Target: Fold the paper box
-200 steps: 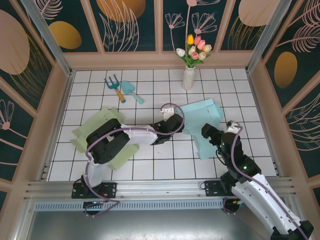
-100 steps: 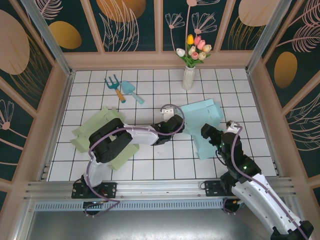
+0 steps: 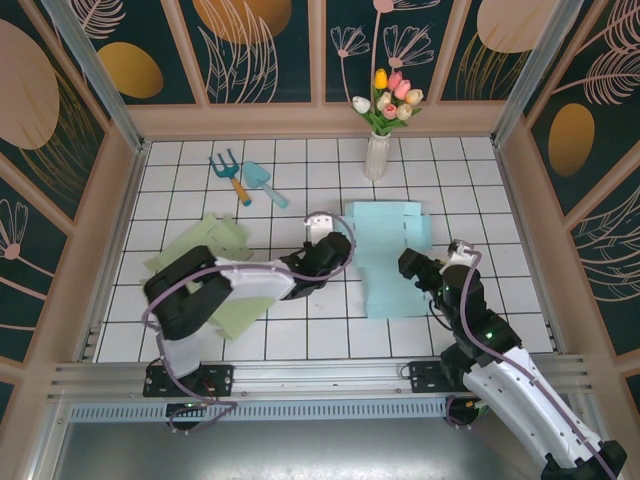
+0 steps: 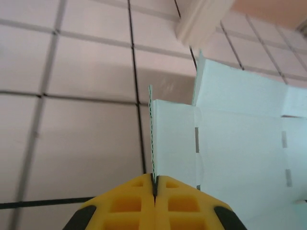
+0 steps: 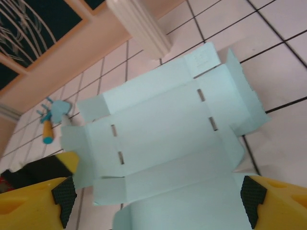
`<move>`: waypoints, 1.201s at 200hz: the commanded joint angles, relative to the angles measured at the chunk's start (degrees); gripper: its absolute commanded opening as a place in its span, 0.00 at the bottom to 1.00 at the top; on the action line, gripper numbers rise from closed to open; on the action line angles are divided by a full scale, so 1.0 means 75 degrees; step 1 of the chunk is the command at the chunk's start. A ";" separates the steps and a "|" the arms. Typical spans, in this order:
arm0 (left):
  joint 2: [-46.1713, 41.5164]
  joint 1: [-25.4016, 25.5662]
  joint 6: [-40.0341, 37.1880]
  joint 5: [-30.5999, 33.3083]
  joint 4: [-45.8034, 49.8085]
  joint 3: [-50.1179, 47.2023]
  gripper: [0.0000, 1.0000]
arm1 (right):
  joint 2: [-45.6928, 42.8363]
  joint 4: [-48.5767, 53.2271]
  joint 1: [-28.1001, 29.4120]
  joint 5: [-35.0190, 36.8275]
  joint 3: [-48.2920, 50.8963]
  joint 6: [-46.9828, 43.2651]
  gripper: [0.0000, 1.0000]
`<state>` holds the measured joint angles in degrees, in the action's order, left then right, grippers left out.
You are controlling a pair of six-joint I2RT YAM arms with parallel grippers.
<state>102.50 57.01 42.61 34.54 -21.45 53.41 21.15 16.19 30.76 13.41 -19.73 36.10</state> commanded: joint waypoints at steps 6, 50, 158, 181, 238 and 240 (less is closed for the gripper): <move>-0.1584 0.0003 -0.2050 0.1321 -0.1134 -0.1114 0.00 | -0.0097 -0.1033 0.0035 -0.0480 -0.0008 -0.0682 0.84; -0.3831 0.0003 -0.4433 0.0496 -0.3509 -0.3432 0.00 | 0.0910 -0.2656 0.0035 -0.1119 -0.0724 -0.2700 0.68; -0.6862 -0.0016 -0.5748 -0.1064 -0.5091 -0.5830 0.00 | 0.6392 0.0464 0.0000 -0.4166 -0.5567 -1.3190 0.58; -0.7277 -0.0010 -0.6027 -0.1179 -0.5066 -0.6089 0.00 | 0.6644 0.0874 -0.0018 -0.4262 -0.5993 -1.3543 0.58; -0.7738 -0.0014 -0.6180 -0.1116 -0.5208 -0.6387 0.00 | 0.7411 0.1643 -0.0106 -0.4342 -0.6877 -1.3935 0.55; -0.7737 -0.0010 -0.6181 -0.1108 -0.5204 -0.6387 0.00 | 0.7440 0.1672 -0.0097 -0.4378 -0.6921 -1.3914 0.55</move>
<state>45.41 56.95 -2.17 26.96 -57.25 6.09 74.65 23.59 30.30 -16.49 -67.88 -64.84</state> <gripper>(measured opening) 0.057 0.562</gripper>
